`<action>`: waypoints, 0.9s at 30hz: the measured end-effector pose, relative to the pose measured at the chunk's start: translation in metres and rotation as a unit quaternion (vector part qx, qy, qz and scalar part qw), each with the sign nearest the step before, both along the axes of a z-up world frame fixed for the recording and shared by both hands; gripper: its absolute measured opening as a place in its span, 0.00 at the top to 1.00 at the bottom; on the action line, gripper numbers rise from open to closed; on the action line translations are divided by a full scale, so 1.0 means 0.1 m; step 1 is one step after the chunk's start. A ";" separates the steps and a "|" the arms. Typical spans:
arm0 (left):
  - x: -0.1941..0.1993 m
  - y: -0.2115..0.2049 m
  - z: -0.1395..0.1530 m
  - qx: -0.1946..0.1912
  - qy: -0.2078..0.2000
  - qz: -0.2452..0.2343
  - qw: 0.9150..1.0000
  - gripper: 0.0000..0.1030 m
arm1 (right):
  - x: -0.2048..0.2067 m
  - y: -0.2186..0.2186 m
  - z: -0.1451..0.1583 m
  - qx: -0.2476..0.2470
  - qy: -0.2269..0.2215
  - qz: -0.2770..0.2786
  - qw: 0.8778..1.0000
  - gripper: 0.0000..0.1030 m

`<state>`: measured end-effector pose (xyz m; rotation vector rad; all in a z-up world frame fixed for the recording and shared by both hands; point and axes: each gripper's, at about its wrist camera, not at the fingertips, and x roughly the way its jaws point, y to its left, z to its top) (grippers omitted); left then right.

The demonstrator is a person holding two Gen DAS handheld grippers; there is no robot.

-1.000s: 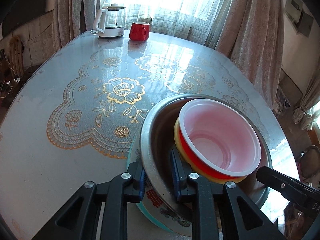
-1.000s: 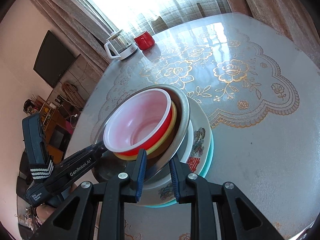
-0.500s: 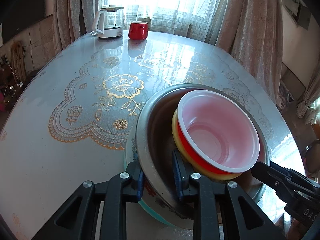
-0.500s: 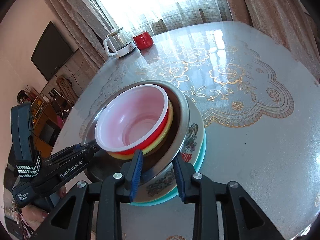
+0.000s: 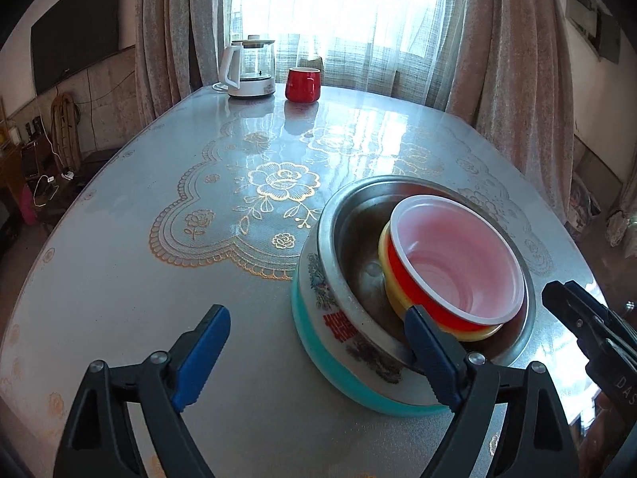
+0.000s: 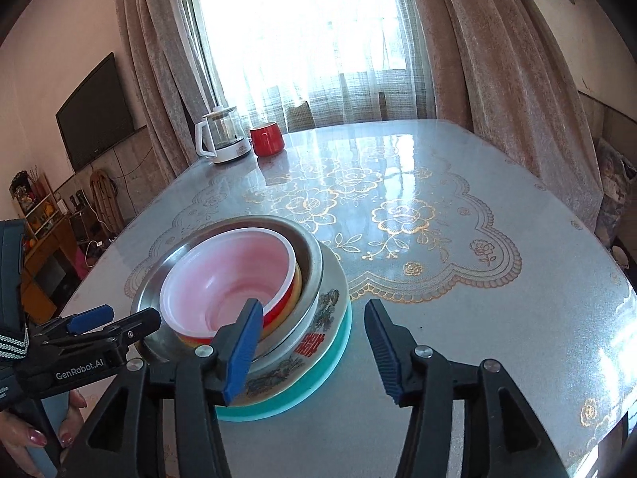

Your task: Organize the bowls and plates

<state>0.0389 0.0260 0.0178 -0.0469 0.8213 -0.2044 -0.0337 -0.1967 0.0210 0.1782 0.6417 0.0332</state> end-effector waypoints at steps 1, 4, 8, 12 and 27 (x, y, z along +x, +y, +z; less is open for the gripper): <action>-0.03 0.00 0.00 -0.001 -0.002 0.000 1.000 0.07 | -0.01 0.01 0.00 -0.001 -0.002 0.000 1.000 0.40; -0.15 0.02 0.03 -0.002 -0.014 0.002 1.000 0.02 | -0.03 0.05 -0.02 -0.010 -0.002 0.000 1.000 0.34; -0.33 -0.01 0.03 0.029 -0.039 0.011 0.999 0.00 | -0.14 0.15 -0.06 -0.038 -0.010 -0.003 0.999 0.32; -0.40 -0.04 -0.07 0.057 -0.034 0.019 0.998 0.00 | -0.24 0.17 -0.12 -0.050 -0.009 -0.009 0.999 0.31; -0.69 -0.02 -0.08 0.082 -0.069 0.053 0.993 0.00 | -0.51 0.22 -0.26 -0.049 -0.002 -0.014 0.999 0.31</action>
